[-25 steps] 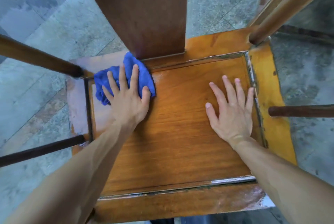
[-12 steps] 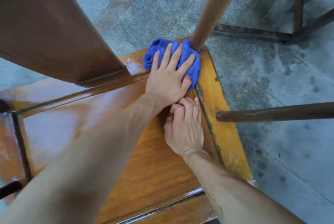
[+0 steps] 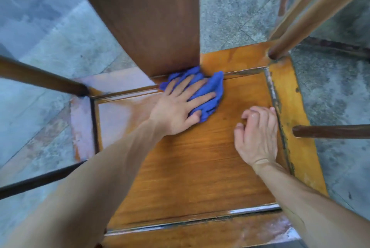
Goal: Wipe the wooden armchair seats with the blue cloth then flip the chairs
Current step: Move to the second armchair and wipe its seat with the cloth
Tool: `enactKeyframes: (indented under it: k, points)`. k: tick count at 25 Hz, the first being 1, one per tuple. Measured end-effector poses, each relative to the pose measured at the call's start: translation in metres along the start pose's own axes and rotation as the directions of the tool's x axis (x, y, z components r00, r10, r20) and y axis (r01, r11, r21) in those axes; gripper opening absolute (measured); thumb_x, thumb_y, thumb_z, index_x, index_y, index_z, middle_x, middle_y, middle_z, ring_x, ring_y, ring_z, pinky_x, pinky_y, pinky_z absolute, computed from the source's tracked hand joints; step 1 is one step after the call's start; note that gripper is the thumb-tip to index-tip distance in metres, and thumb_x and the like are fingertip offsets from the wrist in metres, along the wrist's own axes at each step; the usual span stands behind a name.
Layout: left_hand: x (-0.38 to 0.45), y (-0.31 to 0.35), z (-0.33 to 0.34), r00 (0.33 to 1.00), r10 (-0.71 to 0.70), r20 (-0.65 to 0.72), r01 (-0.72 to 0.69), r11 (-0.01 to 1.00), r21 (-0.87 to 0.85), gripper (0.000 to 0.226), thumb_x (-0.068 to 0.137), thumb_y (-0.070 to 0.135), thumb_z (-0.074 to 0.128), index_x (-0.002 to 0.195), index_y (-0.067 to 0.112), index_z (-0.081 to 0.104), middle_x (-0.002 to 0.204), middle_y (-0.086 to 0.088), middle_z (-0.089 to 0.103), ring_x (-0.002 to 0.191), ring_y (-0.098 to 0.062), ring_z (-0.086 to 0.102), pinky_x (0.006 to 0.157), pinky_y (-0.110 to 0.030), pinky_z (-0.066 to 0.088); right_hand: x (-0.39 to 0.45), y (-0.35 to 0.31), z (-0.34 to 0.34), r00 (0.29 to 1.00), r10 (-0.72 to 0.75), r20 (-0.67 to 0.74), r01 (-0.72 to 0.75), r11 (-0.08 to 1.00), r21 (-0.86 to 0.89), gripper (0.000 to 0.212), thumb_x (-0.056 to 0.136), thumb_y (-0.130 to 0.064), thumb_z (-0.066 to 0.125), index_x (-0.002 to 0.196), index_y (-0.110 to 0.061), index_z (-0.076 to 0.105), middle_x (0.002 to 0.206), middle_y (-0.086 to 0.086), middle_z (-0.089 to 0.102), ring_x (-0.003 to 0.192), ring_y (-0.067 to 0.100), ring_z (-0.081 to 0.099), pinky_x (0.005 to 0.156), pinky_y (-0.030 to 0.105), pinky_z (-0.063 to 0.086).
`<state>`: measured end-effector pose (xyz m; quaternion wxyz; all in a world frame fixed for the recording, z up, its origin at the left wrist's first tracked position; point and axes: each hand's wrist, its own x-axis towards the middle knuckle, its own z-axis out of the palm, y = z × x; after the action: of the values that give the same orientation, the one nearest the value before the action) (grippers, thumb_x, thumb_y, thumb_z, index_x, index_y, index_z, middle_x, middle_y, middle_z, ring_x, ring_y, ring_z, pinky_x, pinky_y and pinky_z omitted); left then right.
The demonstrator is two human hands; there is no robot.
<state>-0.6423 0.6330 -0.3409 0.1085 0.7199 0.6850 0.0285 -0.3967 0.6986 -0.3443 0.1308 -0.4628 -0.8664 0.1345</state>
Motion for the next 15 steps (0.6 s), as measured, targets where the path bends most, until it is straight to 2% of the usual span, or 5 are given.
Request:
enactKeyframes:
  k: [3, 6, 8, 11, 15]
  points:
    - [-0.103, -0.053, -0.003, 0.942, -0.332, -0.054, 0.333, 0.943, 0.017, 0.059, 0.093, 0.049, 0.038, 0.151, 0.043, 0.032, 0.162, -0.004, 0.032, 0.15, -0.034, 0.025, 0.118, -0.057, 0.022, -0.001, -0.001, 0.001, 1.0, -0.013, 0.021, 0.014, 1.0, -0.026, 0.026, 0.083, -0.021, 0.047, 0.103, -0.005, 0.053, 0.112, 0.021, 0.055, 0.116, 0.042, 0.048, 0.118, 0.058, 0.022]
    - [-0.148, -0.05, -0.002, 0.565, -0.824, -0.041, 0.817, 0.566, -0.108, 0.063, 0.093, 0.05, 0.03, 0.155, 0.039, 0.025, 0.167, -0.007, 0.016, 0.153, -0.035, 0.01, 0.118, -0.064, 0.017, 0.001, -0.006, 0.001, 0.999, 0.0, 0.037, 0.001, 0.999, -0.041, 0.027, 0.084, -0.021, 0.046, 0.104, -0.005, 0.054, 0.113, 0.02, 0.054, 0.116, 0.042, 0.047, 0.119, 0.058, 0.021]
    - [-0.149, -0.015, 0.005, 0.387, -0.922, 0.0, 0.91, 0.382, -0.163, 0.065, 0.092, 0.049, 0.027, 0.156, 0.038, 0.022, 0.168, -0.006, 0.01, 0.154, -0.036, 0.004, 0.116, -0.068, 0.014, -0.001, -0.009, 0.0, 1.0, 0.001, 0.018, 0.0, 0.999, -0.039, 0.025, 0.083, -0.02, 0.048, 0.103, -0.007, 0.055, 0.112, 0.018, 0.054, 0.116, 0.04, 0.048, 0.119, 0.058, 0.022]
    - [-0.146, 0.04, 0.018, 0.624, -0.781, 0.017, 0.776, 0.617, -0.129, 0.063, 0.093, 0.048, 0.029, 0.155, 0.042, 0.02, 0.168, -0.001, 0.011, 0.154, -0.037, 0.004, 0.113, -0.071, 0.015, -0.003, -0.006, -0.001, 1.0, -0.018, -0.022, 0.018, 1.0, 0.009, 0.02, 0.082, -0.019, 0.048, 0.098, -0.011, 0.057, 0.109, 0.013, 0.055, 0.114, 0.037, 0.051, 0.118, 0.058, 0.024]
    - [-0.071, 0.06, 0.013, 0.942, -0.335, 0.022, 0.335, 0.942, -0.001, 0.059, 0.096, 0.052, 0.03, 0.154, 0.047, 0.019, 0.167, 0.003, 0.016, 0.154, -0.036, 0.01, 0.117, -0.064, 0.016, -0.002, -0.002, 0.002, 0.989, 0.064, -0.132, -0.053, 0.995, 0.084, 0.018, 0.081, -0.011, 0.047, 0.099, -0.012, 0.049, 0.113, 0.013, 0.055, 0.109, 0.037, 0.051, 0.118, 0.056, 0.026]
